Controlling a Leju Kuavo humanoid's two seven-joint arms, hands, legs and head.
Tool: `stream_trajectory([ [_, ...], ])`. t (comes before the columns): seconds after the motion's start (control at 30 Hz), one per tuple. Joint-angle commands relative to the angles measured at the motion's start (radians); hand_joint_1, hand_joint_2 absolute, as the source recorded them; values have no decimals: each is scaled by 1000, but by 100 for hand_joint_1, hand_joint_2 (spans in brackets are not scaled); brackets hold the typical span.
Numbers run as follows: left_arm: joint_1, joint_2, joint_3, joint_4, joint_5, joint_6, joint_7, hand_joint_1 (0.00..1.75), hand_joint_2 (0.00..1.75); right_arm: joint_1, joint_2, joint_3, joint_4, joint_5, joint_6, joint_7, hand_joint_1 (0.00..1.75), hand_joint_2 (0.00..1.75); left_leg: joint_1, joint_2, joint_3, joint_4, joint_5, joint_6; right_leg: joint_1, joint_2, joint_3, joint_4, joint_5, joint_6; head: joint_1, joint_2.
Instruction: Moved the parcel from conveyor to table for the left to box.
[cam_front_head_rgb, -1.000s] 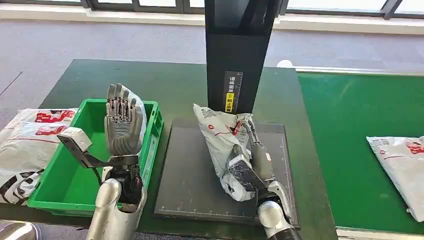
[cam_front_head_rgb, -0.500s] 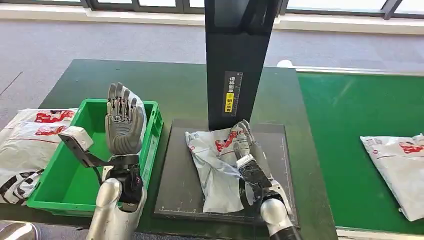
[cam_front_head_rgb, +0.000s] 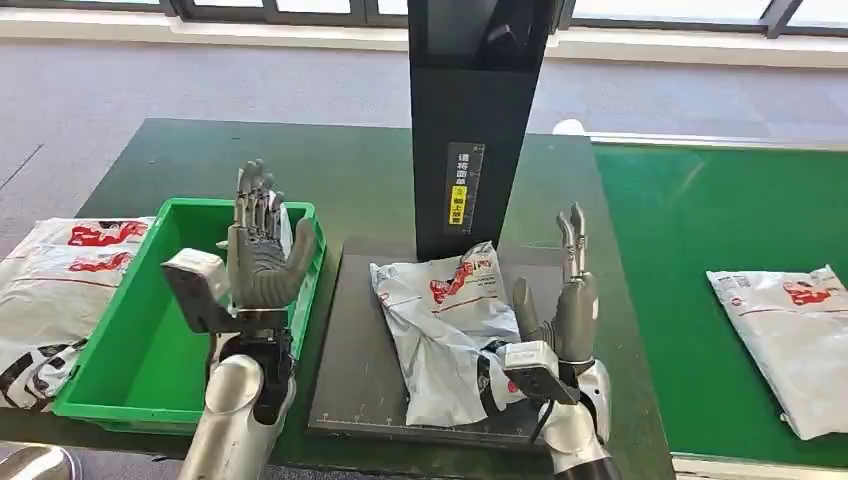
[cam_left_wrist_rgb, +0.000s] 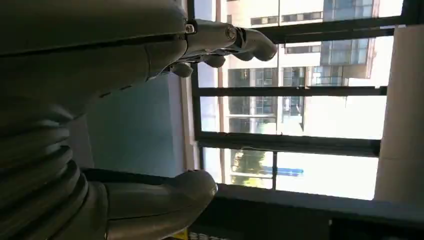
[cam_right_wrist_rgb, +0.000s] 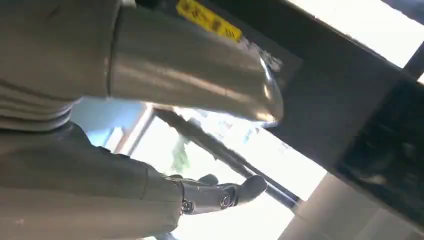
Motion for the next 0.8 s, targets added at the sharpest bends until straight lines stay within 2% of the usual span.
stream_trajectory([
  [0.03, -60, 63, -113, 204, -285, -19, 37, 0, 175, 63, -73, -105, -143, -27, -229, -10, 0, 175, -1, -7, 1, -2, 1, 0, 0, -7, 3, -2, -1, 0, 0, 0],
  [0.1, -64, 69, -126, 213, -319, -14, 44, 0, 175, 65, -59, -126, -160, -11, -233, -10, 0, 175, 0, -5, 1, -2, 1, 0, 0, -5, 2, -2, 0, 0, 0, 0],
  [0.13, -69, 71, -143, 233, -387, -18, 60, 0, 175, 71, -21, -181, -196, 28, -233, -10, 0, 175, 0, -3, 1, -1, 0, 0, 0, -3, 2, -1, 0, 0, 0, 0],
  [0.2, -81, 74, -178, 278, -465, -39, 65, 0, 175, 73, 3, -231, -227, 29, -233, -10, 0, 175, -1, -1, 1, -1, 1, 0, -1, -1, 1, -1, 0, -1, 0, 0],
  [0.3, -113, 80, -263, 374, -578, -92, 53, 0, 175, 66, 7, -271, -217, 10, -233, -10, 0, 175, -1, -5, 2, -3, 2, 0, -1, -6, 3, -3, 0, -1, 0, 0],
  [0.37, -113, 80, -263, 374, -578, -92, 53, 0, 175, 66, 7, -271, -217, 10, -233, -10, 0, 175, -1, -6, 3, -3, 2, 0, 0, -7, 4, -4, 1, -1, 0, 0],
  [0.5, -113, 80, -263, 374, -578, -92, 53, 0, 175, 66, 7, -271, -217, 10, -233, -10, 0, 175, 0, 1, 1, -1, 0, 0, 0, 1, 2, -1, 1, 0, 0, 0],
  [0.6, -120, 80, -273, 386, -594, -103, 55, 0, 175, 66, 13, -277, -214, 11, -233, -10, 0, 175, 0, 1, 1, -1, 0, 0, 0, 0, 2, -1, 1, -1, 0, 0],
  [0.7, -155, 66, -314, 477, -662, -134, 84, 0, 175, 71, 6, -283, -188, -26, -233, -10, 0, 175, -1, -1, 2, -2, 1, 0, 0, -1, 3, -2, 1, -1, 0, 0],
  [0.8, -200, 45, -349, 611, -757, -99, 126, 0, 175, 67, 14, -297, -178, -10, -233, -10, 0, 175, 0, -1, 2, -1, 1, 0, 0, -1, 3, -2, 1, 0, 0, 0],
])
